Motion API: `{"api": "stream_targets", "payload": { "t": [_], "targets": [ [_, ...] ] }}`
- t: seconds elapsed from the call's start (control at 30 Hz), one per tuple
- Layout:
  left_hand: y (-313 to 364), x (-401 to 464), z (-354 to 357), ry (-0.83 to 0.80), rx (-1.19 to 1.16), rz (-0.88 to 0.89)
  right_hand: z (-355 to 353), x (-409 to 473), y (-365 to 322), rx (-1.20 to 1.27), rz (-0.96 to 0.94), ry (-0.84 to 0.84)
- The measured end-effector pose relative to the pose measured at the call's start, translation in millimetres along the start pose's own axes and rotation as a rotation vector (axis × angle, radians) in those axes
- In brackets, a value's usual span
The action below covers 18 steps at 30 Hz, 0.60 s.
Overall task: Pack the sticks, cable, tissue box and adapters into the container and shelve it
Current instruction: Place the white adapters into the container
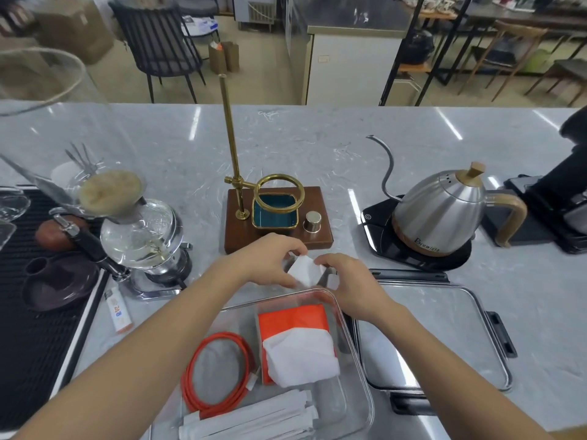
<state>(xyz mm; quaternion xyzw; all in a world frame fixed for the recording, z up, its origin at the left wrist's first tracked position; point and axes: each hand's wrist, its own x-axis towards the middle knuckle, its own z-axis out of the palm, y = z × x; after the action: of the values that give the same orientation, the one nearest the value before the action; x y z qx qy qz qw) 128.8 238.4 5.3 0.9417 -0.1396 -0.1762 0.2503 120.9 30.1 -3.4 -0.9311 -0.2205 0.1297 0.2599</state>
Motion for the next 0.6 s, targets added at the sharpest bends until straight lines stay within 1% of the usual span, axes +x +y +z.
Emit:
{"api": "stream_targets", "payload": {
  "t": [0.17, 0.33, 0.6],
  "targets": [
    [5.4, 3.4, 4.1, -0.005, 0.006, 0.006, 3.8, 4.8, 1.5, -0.081, -0.044, -0.004],
    [4.3, 5.7, 8.9, 0.037, 0.033, -0.027, 9.0, 5.3, 6.4, -0.044, -0.037, 0.012],
    [12.0, 10.4, 9.0, 0.072, 0.129, -0.045, 10.5, 11.6, 6.5, -0.074, -0.074, 0.047]
  ]
}}
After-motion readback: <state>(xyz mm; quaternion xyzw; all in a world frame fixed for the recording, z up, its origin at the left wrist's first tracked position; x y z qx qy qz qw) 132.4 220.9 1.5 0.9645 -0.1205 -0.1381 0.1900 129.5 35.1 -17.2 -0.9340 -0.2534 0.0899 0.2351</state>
